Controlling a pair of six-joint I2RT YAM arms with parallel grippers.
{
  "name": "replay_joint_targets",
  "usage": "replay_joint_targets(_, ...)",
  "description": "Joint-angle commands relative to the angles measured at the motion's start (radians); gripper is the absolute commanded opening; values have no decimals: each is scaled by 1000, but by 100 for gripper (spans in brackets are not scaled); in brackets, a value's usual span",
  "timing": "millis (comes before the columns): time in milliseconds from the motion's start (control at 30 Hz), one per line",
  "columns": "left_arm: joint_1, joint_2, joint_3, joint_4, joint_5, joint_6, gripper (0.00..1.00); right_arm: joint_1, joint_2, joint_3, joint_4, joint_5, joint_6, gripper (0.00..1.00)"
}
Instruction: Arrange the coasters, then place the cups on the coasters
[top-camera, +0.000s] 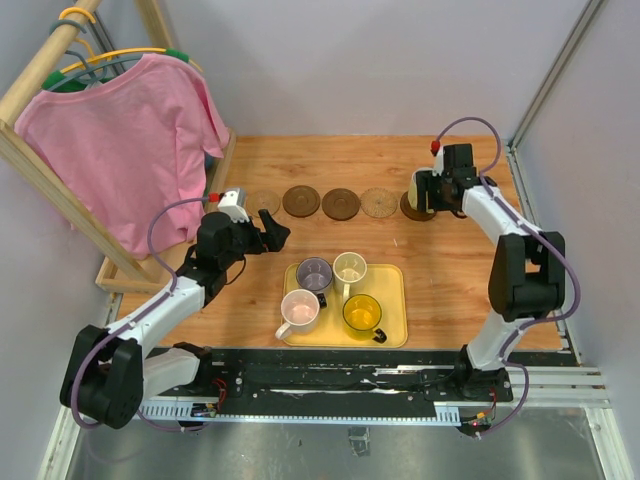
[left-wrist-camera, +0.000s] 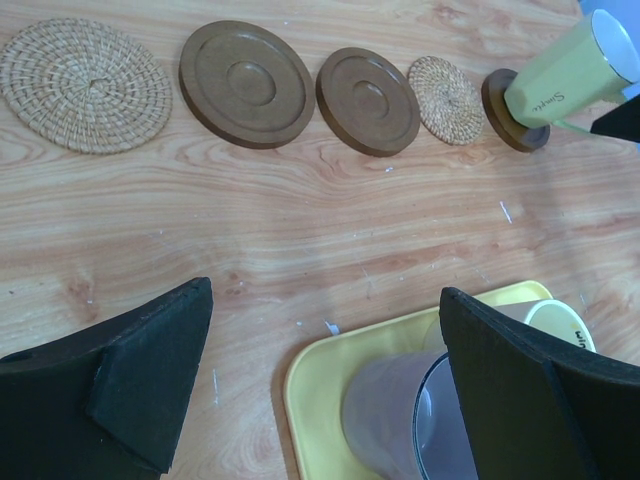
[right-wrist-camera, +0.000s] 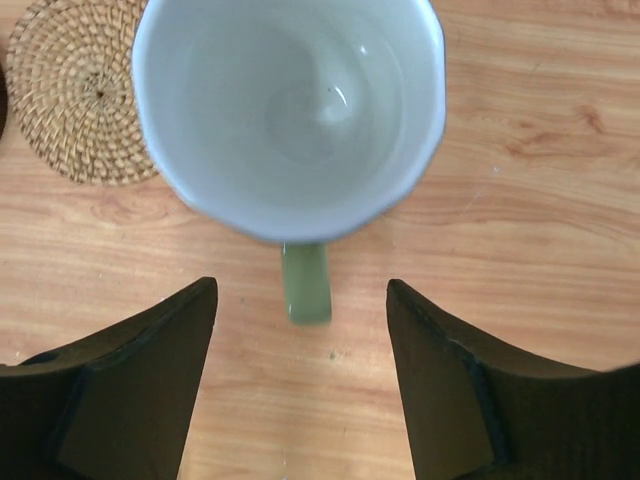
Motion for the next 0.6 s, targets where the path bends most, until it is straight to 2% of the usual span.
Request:
replay_joint_targets(0,-4,-35,21,19,30,24,100,24,-126,-75,3,26,35,71)
replay_joint_targets(267,-5,-51,11,20,112,49,100,79,-432,-251,-44,97,133,86)
replay_joint_targets(433,-7,-57,-7,28,147,49,100,193,-617,-326,-102,102,208,95)
replay_joint_targets(567,-13,-50,-17,32,166,39,100,331,-688,-365,-133,107,277,99)
